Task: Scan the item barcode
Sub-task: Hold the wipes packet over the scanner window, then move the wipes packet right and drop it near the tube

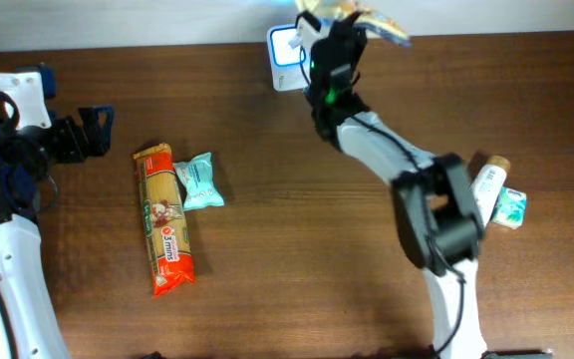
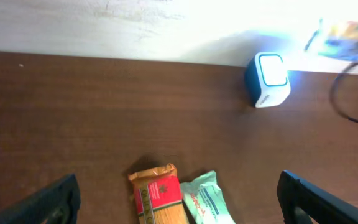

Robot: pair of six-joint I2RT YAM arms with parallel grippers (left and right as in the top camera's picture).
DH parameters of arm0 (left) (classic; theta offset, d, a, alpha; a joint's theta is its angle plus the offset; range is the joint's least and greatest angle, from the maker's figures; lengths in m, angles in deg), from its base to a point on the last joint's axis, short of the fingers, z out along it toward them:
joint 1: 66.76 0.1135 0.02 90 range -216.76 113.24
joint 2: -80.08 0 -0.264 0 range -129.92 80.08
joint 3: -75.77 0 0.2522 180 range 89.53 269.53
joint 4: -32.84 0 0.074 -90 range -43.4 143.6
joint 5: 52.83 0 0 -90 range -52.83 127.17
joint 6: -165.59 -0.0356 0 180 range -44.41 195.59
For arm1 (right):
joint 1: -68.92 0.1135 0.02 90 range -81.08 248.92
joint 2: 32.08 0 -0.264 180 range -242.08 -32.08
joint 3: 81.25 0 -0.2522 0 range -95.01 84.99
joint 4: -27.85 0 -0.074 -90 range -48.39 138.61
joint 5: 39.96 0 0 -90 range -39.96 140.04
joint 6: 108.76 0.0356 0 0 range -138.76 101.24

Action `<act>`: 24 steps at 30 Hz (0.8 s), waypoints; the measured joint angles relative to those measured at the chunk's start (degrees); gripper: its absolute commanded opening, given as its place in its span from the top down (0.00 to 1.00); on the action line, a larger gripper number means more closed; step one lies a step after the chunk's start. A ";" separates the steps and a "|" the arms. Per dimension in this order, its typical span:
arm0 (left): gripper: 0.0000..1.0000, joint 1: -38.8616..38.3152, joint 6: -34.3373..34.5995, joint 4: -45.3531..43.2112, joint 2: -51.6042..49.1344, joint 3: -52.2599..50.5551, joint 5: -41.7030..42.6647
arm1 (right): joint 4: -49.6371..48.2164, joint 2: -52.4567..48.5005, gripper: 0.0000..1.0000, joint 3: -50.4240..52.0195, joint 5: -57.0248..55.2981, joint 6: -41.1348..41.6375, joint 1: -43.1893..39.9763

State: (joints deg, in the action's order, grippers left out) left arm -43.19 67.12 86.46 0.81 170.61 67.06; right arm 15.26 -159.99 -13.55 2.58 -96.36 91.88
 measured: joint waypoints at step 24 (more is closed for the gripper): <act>0.01 0.00 0.02 -0.07 0.04 0.04 0.15 | 86.29 30.14 0.28 22.45 55.08 92.30 -50.88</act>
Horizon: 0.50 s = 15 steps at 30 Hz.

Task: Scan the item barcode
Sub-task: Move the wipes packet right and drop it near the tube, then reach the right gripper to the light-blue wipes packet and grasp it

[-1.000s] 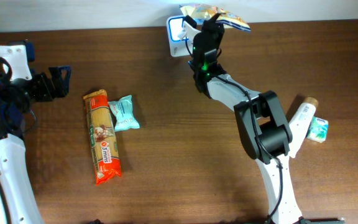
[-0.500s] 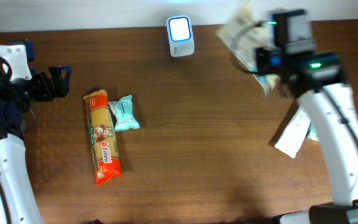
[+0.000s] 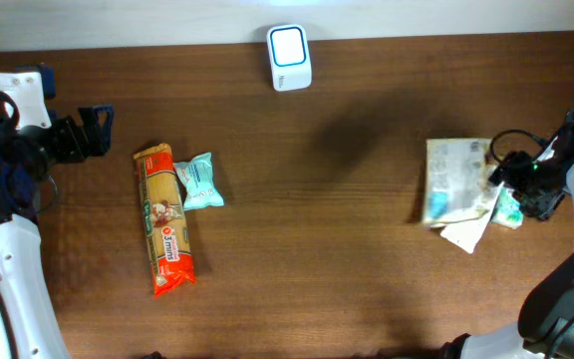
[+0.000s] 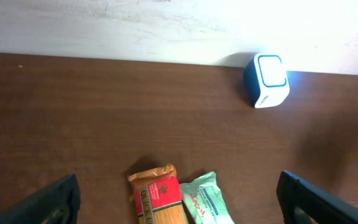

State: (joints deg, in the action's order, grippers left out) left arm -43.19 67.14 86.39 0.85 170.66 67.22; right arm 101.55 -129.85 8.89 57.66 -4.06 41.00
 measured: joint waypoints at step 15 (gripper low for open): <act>0.01 0.00 0.00 -0.02 -0.02 0.00 0.00 | -12.02 -1.84 0.02 -14.40 17.00 0.68 40.04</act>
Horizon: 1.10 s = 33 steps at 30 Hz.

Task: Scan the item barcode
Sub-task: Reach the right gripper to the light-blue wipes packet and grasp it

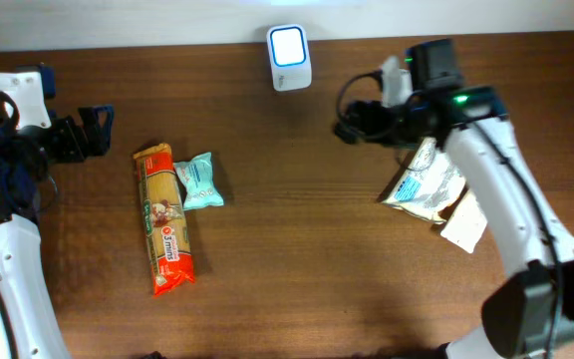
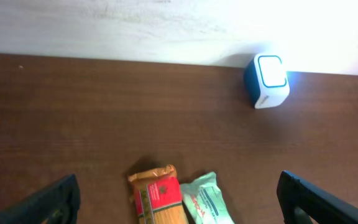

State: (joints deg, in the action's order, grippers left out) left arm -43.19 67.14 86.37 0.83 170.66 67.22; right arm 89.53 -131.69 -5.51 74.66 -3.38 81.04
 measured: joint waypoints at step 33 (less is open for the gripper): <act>0.01 0.00 0.00 0.00 0.02 0.02 0.00 | -39.39 -31.12 0.68 -0.37 -5.09 3.50 30.12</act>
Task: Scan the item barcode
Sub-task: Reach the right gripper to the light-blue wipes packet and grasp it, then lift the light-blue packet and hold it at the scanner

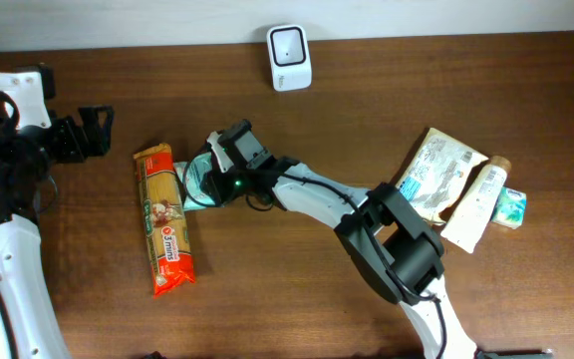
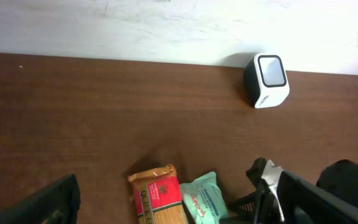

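The white barcode scanner [image 1: 289,45] [image 2: 267,79] stands at the table's far edge, its window unlit. A teal pouch [image 1: 197,181] [image 2: 205,198] lies beside a long orange pasta packet [image 1: 164,221] [image 2: 160,198] at the left. My right gripper [image 1: 207,178] [image 2: 248,186] reaches across the table to the pouch's right side, its jaws spread and open at the pouch's edge. Far left, my left gripper [image 1: 96,130] [image 2: 179,211] hangs open and holds nothing, looking over the pasta and pouch towards the scanner.
At the right lie a flat pale printed packet [image 1: 436,178], a white tube with a brown cap [image 1: 478,201] and a small teal-and-white box [image 1: 512,206]. The right arm [image 1: 367,214] spans the table's middle. A white wall runs behind the scanner.
My right gripper has moved from the middle right of the table, near the flat packet, to the teal pouch at the left. The scanner's window has gone from lit to dark. The left arm is unchanged.
First my right gripper held the flat packet up at the lit scanner. Then it was at the far right with the packet lying on the table. Then it stood apart from the packet, which stayed there. Now it is at the teal pouch.
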Robot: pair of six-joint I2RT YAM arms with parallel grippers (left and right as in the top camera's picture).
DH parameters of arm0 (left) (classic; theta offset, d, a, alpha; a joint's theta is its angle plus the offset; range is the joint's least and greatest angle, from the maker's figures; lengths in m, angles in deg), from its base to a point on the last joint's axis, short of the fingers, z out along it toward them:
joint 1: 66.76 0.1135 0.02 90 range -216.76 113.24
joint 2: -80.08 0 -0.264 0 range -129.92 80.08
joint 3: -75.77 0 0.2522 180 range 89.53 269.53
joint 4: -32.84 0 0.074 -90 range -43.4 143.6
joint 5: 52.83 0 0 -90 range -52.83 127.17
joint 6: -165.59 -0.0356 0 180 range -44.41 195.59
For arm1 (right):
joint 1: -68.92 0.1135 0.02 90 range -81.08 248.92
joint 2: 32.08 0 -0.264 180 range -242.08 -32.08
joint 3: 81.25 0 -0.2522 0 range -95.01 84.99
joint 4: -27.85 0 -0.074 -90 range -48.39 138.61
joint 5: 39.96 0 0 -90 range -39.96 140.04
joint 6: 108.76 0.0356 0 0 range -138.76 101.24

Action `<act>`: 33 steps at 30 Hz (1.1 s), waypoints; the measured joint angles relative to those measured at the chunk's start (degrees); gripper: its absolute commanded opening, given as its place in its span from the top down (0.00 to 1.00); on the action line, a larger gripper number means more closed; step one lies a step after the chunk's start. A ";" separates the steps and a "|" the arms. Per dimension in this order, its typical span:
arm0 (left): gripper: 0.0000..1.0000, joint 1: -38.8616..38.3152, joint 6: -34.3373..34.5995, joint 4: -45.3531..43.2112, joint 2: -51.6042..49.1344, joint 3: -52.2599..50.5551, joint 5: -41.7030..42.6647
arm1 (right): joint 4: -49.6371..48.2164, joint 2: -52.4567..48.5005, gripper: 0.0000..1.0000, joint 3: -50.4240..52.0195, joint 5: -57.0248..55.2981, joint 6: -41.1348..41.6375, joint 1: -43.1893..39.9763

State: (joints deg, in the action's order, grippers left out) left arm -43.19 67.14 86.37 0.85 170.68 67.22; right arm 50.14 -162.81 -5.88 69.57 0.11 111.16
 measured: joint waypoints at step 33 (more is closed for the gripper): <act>0.01 0.00 0.00 0.09 0.00 0.00 0.00 | 58.47 6.40 0.96 -22.12 -33.90 -8.92 -2.36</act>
State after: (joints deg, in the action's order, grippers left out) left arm -43.19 67.14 86.46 0.85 170.68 67.22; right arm 108.61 -156.41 -28.00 35.67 -8.80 108.80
